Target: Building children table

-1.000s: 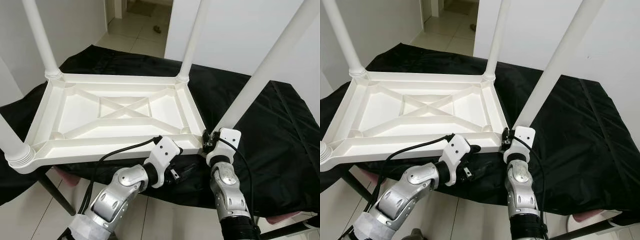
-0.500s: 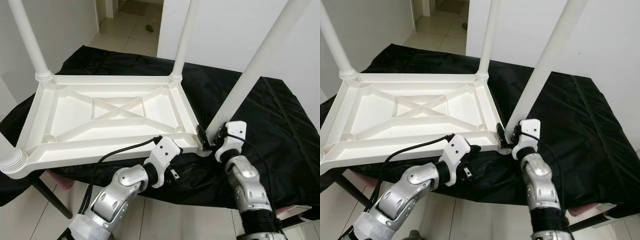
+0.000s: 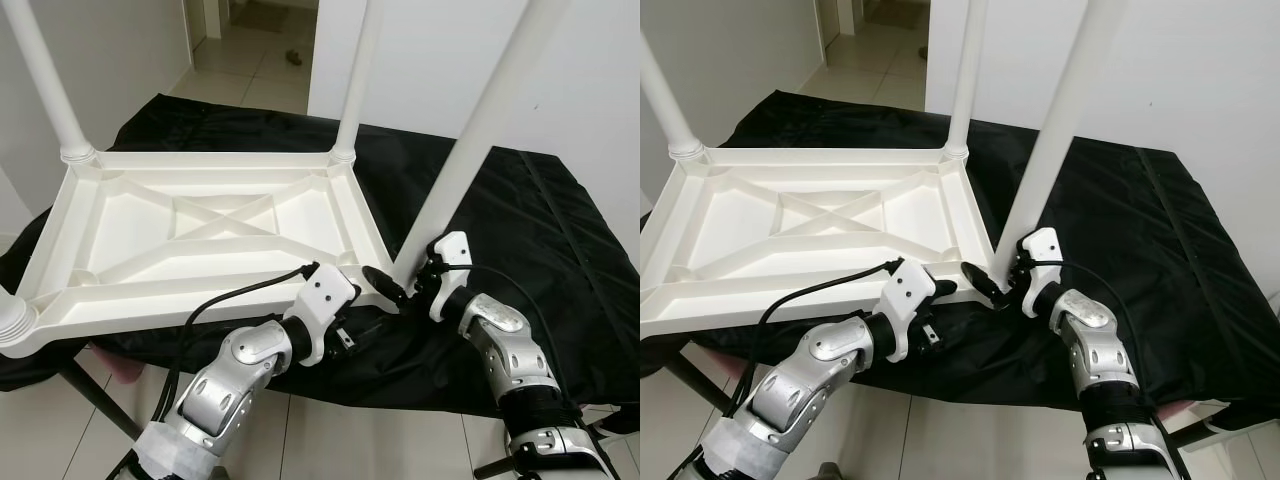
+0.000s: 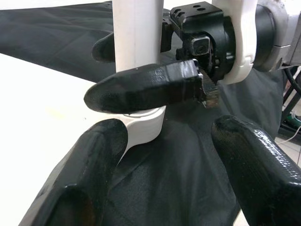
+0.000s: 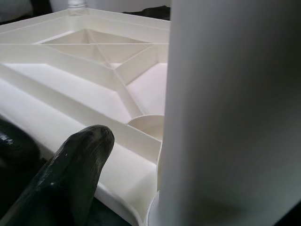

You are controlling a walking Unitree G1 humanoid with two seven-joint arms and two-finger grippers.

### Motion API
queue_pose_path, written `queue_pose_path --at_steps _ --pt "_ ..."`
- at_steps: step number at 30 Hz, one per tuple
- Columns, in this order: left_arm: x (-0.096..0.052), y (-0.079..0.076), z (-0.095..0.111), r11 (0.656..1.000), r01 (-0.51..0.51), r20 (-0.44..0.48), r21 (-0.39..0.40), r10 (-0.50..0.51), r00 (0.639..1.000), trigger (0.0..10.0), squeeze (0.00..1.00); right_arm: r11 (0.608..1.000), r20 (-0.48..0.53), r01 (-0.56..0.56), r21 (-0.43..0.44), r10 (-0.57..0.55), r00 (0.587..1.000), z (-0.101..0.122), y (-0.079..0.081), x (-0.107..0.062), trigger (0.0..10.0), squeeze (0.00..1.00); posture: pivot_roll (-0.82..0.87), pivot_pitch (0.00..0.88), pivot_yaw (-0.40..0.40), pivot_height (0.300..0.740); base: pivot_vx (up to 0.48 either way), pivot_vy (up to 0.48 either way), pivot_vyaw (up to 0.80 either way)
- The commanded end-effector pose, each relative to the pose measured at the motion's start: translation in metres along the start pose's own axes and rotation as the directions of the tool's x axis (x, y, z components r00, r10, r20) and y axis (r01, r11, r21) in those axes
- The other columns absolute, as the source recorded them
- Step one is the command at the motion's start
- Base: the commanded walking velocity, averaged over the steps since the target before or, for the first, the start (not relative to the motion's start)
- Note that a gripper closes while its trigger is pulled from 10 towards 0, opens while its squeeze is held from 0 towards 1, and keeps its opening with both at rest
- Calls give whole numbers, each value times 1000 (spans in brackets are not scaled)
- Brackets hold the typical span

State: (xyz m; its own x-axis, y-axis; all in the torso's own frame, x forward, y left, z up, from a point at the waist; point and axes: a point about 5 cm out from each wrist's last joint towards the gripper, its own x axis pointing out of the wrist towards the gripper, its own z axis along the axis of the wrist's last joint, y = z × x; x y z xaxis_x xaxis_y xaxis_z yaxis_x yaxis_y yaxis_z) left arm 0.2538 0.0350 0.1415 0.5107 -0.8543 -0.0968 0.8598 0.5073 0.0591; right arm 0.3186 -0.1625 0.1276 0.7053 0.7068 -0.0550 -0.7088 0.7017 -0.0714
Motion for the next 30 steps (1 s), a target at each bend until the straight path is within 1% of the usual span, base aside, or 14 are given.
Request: queue_pose_path --at_steps 1,5,6,7,8,13,15,18,23,25,26,27,28,30 --pt "1 1 4 999 33 -1 14 -33 999 10000 0 998 -42 -69 -13 69 997 -4 0 2 10000 0 93 1 -46 740 0 0 0" --pt "1 2 5 999 31 -1 18 -31 1000 10000 0 997 -51 -80 -18 79 996 -5 -2 2 10000 0 94 1 -46 740 0 0 0" --pt "1 4 5 999 29 -1 21 -29 1000 10000 0 996 -64 -93 -11 92 994 -7 -6 0 3569 0 98 0 -45 740 0 0 0" --pt "1 4 5 999 29 -1 21 -29 1000 10000 0 996 -64 -93 -11 92 994 -7 -6 0 3569 0 98 0 -45 740 0 0 0" --pt "1 4 6 999 27 0 23 -27 1000 10000 0 995 -77 -100 -6 99 992 -9 -10 -3 0 0 98 0 -45 740 0 0 0" --pt "2 4 7 999 27 2 24 -27 1000 10000 0 995 -88 -98 -1 97 991 -11 -16 -7 0 0 98 0 -46 740 0 0 0" --pt "3 3 8 999 30 4 21 -30 1000 10000 0 999 -85 -34 -1 34 996 -10 -21 -9 0 0 97 3 -46 740 0 0 0" --pt "3 2 7 999 31 1 18 -31 1000 10000 0 988 -57 153 28 -151 987 -8 -33 -11 0 0 101 10 -48 740 0 0 0" --pt "1 0 5 1000 29 0 10 -29 1000 10000 0 967 -14 253 19 -252 968 -6 -35 -11 0 0 100 14 -52 740 0 0 0" --pt "0 -1 3 1000 27 -5 5 -27 1000 10000 0 923 -16 384 27 -383 923 -7 -38 -10 0 0 95 17 -53 740 0 0 0" --pt "0 -1 3 1000 27 -5 5 -27 1000 10000 0 923 -16 384 27 -383 923 -7 -38 -10 0 0 95 17 -53 740 0 0 0" --pt "0 -1 3 1000 27 -4 0 -27 1000 10000 0 885 -36 462 60 -461 887 -10 -38 -9 0 0 94 19 -54 740 0 0 0" --pt "0 -1 3 1000 27 -4 0 -27 1000 10000 0 885 -36 462 60 -461 887 -10 -38 -9 0 0 94 19 -54 740 0 0 0" --pt "0 -2 3 1000 26 -4 0 -26 1000 10000 0 801 -72 592 88 -587 806 -17 -33 -9 0 0 94 12 -56 740 0 0 0"
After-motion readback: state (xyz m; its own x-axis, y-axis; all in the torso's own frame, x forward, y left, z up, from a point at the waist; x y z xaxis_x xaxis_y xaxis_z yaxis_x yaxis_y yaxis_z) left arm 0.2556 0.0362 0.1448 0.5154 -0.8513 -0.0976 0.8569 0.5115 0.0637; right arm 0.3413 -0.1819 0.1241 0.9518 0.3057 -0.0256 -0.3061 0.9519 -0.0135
